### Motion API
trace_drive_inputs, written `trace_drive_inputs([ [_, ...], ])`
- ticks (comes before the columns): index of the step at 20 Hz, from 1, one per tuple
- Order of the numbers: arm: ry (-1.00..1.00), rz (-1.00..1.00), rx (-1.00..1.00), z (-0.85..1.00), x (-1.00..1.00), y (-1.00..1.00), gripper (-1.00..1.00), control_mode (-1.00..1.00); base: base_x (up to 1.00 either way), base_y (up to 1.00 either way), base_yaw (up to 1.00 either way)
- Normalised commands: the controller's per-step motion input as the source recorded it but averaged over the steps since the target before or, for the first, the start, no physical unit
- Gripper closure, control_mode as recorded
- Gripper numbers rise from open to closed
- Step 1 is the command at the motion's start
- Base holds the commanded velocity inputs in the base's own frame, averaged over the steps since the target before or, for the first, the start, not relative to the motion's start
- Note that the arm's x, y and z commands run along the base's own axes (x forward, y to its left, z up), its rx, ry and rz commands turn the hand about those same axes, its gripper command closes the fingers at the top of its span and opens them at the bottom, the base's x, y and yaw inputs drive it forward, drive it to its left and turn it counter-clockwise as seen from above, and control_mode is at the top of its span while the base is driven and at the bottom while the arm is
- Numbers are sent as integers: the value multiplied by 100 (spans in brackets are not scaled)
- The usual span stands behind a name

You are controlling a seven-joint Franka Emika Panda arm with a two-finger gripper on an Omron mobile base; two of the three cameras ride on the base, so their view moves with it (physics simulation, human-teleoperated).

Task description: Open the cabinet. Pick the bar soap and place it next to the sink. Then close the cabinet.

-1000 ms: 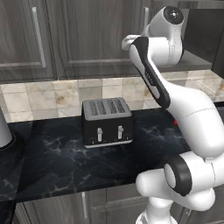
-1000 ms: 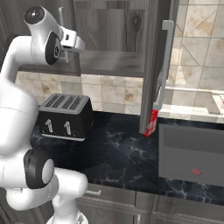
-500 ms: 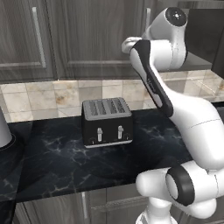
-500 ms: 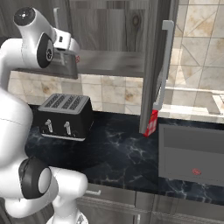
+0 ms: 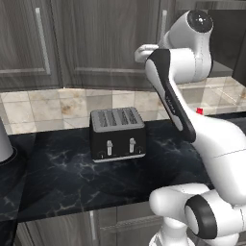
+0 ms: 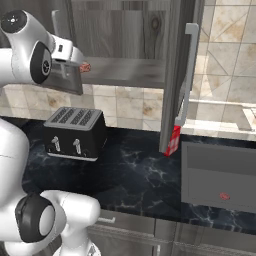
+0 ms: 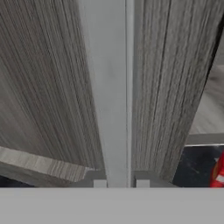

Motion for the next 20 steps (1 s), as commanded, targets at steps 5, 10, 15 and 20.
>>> trace_drive_inputs([
  [5, -1, 0, 0, 0, -54, 29, 100, -100, 0, 0, 0],
  [10, 0, 0, 0, 0, -42, 38, 100, -100, 0, 0, 0],
  [15, 0, 0, 0, 0, -42, 44, 100, -100, 0, 0, 0],
  [20, 0, 0, 0, 0, -42, 45, 100, -100, 0, 0, 0],
])
